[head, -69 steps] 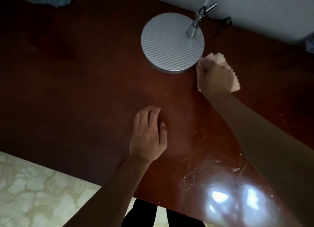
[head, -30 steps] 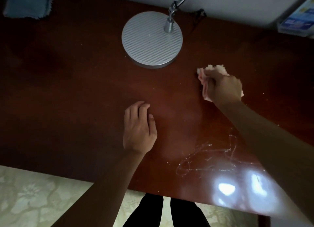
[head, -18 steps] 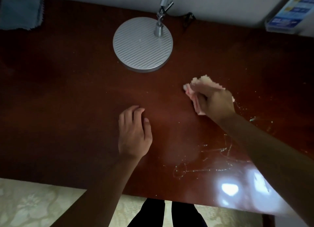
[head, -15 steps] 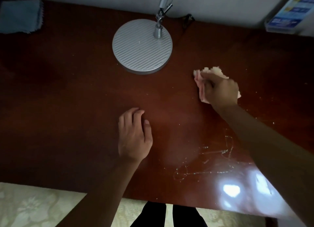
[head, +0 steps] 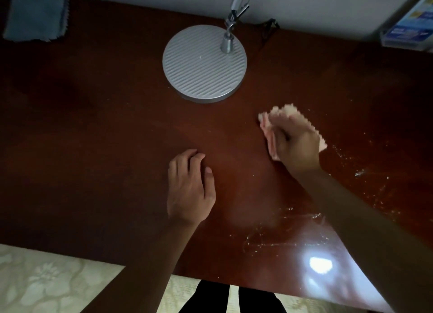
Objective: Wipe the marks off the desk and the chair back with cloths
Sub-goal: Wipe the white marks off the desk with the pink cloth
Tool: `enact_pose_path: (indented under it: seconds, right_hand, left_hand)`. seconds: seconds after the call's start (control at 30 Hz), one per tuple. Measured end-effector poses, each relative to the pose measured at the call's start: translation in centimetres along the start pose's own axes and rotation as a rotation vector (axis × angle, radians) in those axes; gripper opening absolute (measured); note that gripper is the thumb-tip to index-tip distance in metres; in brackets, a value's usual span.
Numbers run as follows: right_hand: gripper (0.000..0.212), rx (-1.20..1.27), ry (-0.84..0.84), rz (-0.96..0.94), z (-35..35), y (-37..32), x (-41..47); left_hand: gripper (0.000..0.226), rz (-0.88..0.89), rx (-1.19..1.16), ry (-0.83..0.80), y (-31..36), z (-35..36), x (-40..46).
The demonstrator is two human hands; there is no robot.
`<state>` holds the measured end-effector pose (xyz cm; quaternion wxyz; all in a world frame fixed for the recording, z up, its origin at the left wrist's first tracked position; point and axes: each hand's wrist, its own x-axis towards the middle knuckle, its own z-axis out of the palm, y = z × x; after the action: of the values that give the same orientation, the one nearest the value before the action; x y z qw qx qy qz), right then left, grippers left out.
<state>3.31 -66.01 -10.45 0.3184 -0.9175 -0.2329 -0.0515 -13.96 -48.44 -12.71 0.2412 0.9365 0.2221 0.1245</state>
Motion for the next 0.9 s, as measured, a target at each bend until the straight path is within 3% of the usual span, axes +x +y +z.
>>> enact_pose_path:
  seconds: [0.23,0.4,0.53,0.63,0.77,0.83,0.9]
  right_hand:
    - [0.032,0.05,-0.104,0.059,4.1,-3.0,6.5]
    - [0.028,0.171,-0.354,-0.096,1.5,-5.3,-4.0]
    - [0.029,0.288,-0.341,-0.202,-1.6,-5.0,-13.6]
    - [0.033,0.286,-0.378,-0.167,-1.7,-3.0,-9.8]
    - [0.033,0.23,-0.204,0.042,0.5,-2.8,-2.8]
    - [0.024,0.213,-0.167,-0.014,0.9,-4.0,-3.9]
    - [0.027,0.286,-0.235,-0.098,0.3,-5.4,-8.6]
  left_hand:
    - [0.031,0.021,-0.003,0.04,-0.3,0.3,0.2]
    - [0.031,0.019,-0.021,0.029,-0.5,0.0,0.0]
    - [0.028,0.036,-0.026,0.046,-0.4,-0.1,0.1]
    - [0.027,0.032,-0.029,0.045,-0.3,0.1,0.0]
    - [0.028,0.025,-0.043,0.033,-0.3,0.1,-0.1]
    - [0.027,0.031,-0.062,0.037,-0.3,0.1,-0.1]
    - [0.028,0.034,-0.068,0.028,-0.3,0.1,-0.4]
